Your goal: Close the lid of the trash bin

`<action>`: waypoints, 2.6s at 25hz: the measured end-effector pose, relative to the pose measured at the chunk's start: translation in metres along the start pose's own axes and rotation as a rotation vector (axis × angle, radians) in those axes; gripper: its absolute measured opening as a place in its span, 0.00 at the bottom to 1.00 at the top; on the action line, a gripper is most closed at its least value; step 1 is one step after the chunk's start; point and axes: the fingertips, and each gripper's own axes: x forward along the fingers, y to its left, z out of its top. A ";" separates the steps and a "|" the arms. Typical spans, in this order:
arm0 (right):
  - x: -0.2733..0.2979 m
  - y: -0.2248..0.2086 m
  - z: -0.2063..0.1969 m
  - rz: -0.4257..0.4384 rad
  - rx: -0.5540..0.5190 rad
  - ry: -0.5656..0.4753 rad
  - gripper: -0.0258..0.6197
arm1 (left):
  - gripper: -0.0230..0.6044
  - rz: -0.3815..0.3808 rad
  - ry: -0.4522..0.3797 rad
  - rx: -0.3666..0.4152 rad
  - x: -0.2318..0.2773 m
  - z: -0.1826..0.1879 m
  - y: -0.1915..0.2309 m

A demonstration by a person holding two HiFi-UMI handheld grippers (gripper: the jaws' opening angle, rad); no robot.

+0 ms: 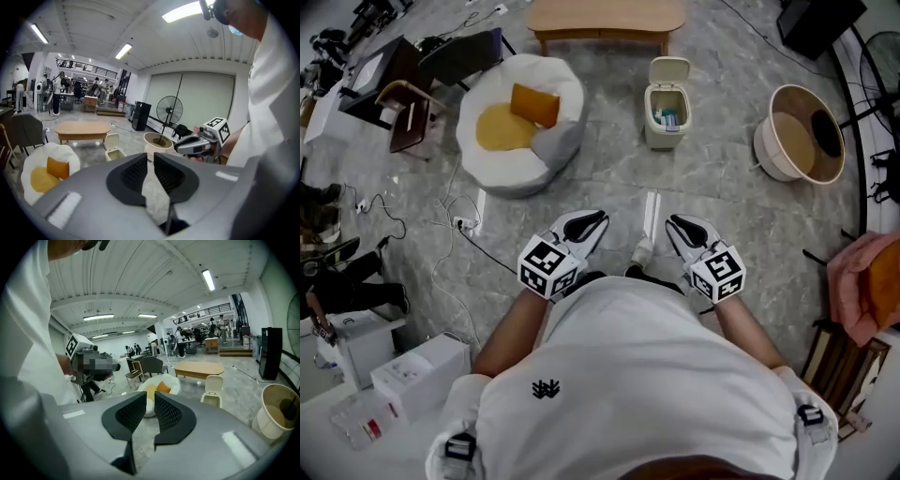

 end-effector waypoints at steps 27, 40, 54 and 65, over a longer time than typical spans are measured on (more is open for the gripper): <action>0.064 -0.300 0.062 -0.566 0.365 0.010 0.09 | 0.17 -0.227 0.217 0.051 0.444 0.151 0.346; 0.077 -0.334 0.050 -0.764 0.554 0.095 0.09 | 0.17 -0.258 0.436 0.127 0.632 0.112 0.458; 0.083 -0.339 0.022 -0.814 0.665 0.140 0.09 | 0.17 -0.273 0.619 0.086 0.704 0.041 0.492; 0.086 -0.327 0.018 -0.823 0.693 0.102 0.09 | 0.17 -0.363 0.674 0.088 0.679 0.018 0.445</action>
